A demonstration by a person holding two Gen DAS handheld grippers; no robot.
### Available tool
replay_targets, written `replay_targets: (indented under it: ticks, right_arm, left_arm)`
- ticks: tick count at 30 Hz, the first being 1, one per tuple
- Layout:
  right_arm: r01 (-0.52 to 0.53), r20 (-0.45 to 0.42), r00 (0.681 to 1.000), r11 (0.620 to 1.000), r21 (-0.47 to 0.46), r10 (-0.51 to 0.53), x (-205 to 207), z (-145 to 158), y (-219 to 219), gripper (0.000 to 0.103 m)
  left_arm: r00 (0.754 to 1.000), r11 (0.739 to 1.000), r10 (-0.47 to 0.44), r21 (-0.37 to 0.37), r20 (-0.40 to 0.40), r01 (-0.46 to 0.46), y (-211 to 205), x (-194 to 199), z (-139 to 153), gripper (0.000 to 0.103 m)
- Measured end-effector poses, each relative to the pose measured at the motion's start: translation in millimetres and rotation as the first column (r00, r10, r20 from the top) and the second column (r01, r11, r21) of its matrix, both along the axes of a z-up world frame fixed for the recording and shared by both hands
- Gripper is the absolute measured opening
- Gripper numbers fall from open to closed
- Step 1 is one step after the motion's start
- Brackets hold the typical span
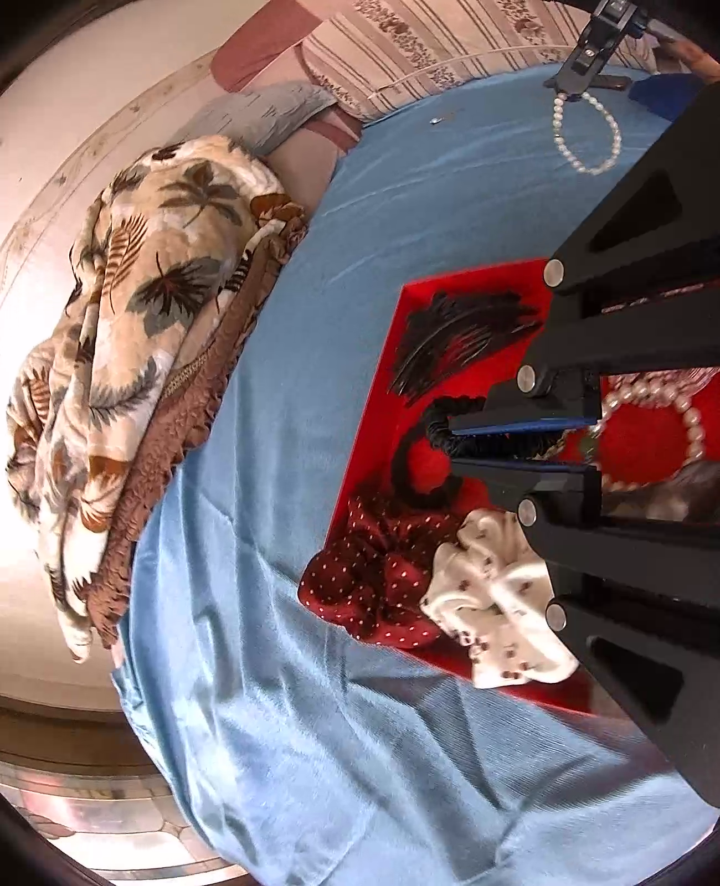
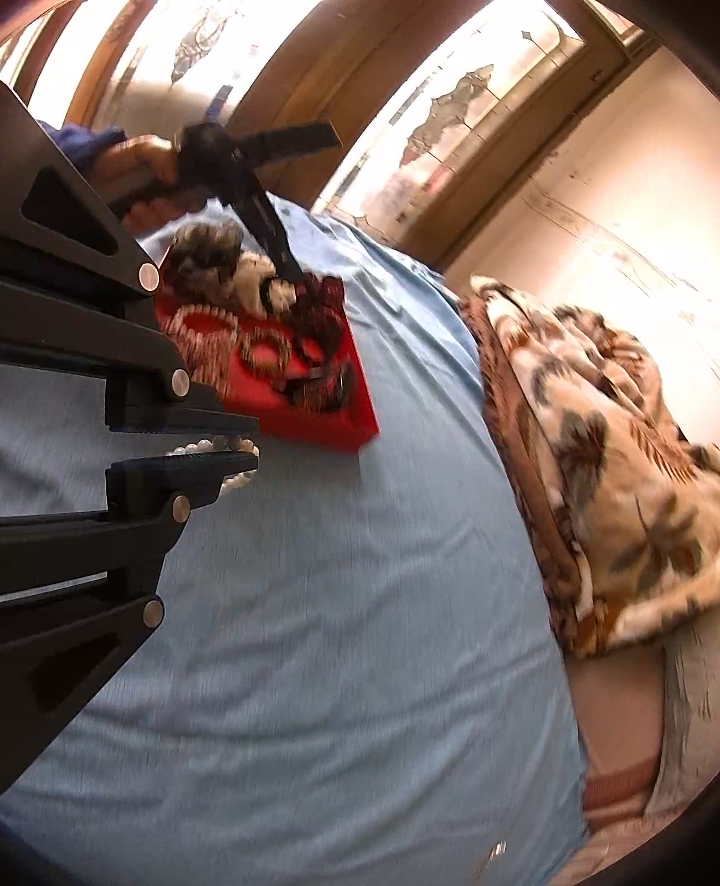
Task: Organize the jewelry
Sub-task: 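Carry black hair tie into red box with left tool while right carries cream bracelet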
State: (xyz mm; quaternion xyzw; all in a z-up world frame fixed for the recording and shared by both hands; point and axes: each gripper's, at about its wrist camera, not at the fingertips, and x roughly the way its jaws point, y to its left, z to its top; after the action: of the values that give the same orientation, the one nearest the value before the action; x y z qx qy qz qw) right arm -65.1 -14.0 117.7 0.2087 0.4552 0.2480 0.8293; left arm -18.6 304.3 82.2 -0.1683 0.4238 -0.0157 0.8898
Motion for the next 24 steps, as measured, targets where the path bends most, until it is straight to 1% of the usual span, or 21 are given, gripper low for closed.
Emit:
replay_targets:
  ticks: [5,10,14,18,24]
  right_arm:
    - [-0.083,-0.004,0.997,0.997,0.005,0.083,19.7,5.0,57.1,0.007]
    - [-0.145,0.003,0.989,0.989,-0.017,0.145,41.8,8.5,107.8,0.007]
    - [-0.178,0.005,0.984,0.982,-0.069,0.179,57.8,4.7,142.0,0.007]
    - [-0.194,-0.002,0.981,0.97,-0.149,0.196,69.7,-5.9,162.5,0.007]
    - [-0.195,-0.017,0.98,0.952,-0.236,0.196,82.0,-22.0,172.6,0.007]
  left_arm:
    - [0.999,0.996,0.015,-0.088,-0.043,-0.019,17.9,12.6,-15.1,0.008]
    - [0.998,0.995,0.012,-0.101,-0.061,-0.018,18.9,19.8,-22.5,0.008]
    - [0.998,0.994,0.022,-0.106,-0.059,-0.028,20.8,22.7,-22.9,0.008]
    - [0.997,0.992,0.04,-0.115,-0.068,-0.048,23.9,25.3,-25.1,0.008]
    - [0.995,0.992,0.049,-0.115,-0.083,-0.058,25.8,27.3,-27.7,0.008]
